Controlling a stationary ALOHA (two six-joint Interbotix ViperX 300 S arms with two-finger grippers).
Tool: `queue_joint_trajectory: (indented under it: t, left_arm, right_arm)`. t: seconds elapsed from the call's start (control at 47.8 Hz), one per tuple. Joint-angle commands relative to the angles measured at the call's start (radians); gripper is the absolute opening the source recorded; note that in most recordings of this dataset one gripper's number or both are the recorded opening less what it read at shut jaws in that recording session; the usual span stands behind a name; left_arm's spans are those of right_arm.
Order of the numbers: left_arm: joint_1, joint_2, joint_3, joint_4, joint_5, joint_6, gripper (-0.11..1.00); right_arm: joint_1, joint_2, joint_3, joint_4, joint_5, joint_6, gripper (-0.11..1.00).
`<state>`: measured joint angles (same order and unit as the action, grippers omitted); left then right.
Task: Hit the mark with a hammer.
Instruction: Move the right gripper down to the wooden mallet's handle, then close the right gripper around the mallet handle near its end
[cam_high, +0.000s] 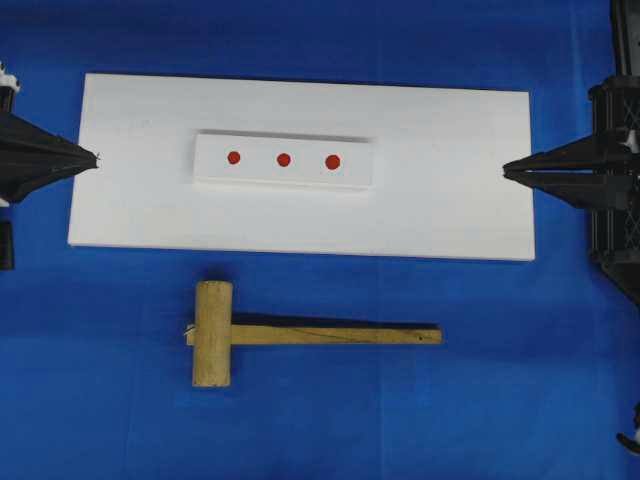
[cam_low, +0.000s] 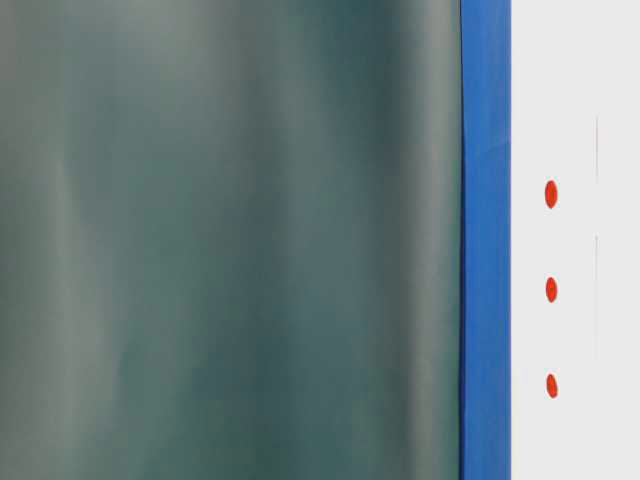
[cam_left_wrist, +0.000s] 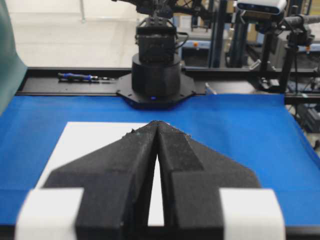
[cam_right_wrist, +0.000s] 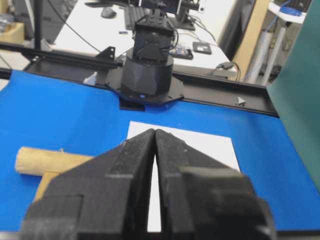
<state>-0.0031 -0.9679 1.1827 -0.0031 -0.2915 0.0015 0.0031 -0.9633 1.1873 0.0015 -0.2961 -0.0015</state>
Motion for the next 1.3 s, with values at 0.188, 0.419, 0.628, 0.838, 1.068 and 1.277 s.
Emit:
queue_joint_trajectory:
  t: [0.188, 0.419, 0.628, 0.838, 1.068, 1.277]
  left_arm:
    - [-0.002, 0.012, -0.025, -0.008, 0.006, -0.011, 0.0]
    - [0.003, 0.012, -0.021, -0.009, 0.009, -0.012, 0.0]
    - [0.003, 0.012, -0.02, -0.009, 0.018, -0.012, 0.0]
    - [0.003, 0.012, -0.02, -0.011, 0.021, -0.012, 0.0]
    - [0.005, 0.011, -0.018, -0.011, 0.021, -0.012, 0.0]
    - [0.005, 0.012, -0.014, -0.011, 0.021, -0.014, 0.0]
  right_arm:
    - [0.025, 0.061, -0.087, 0.002, 0.1, 0.023, -0.06]
    - [0.101, 0.201, -0.166, 0.003, 0.132, 0.048, -0.06]
    - [0.123, 0.393, -0.235, 0.021, 0.13, 0.114, 0.01]
    - [0.149, 0.586, -0.308, 0.023, 0.126, 0.207, 0.49]
    - [0.192, 0.801, -0.373, 0.063, 0.009, 0.238, 0.9]
    - [0.244, 0.996, -0.422, 0.167, -0.15, 0.238, 0.9]
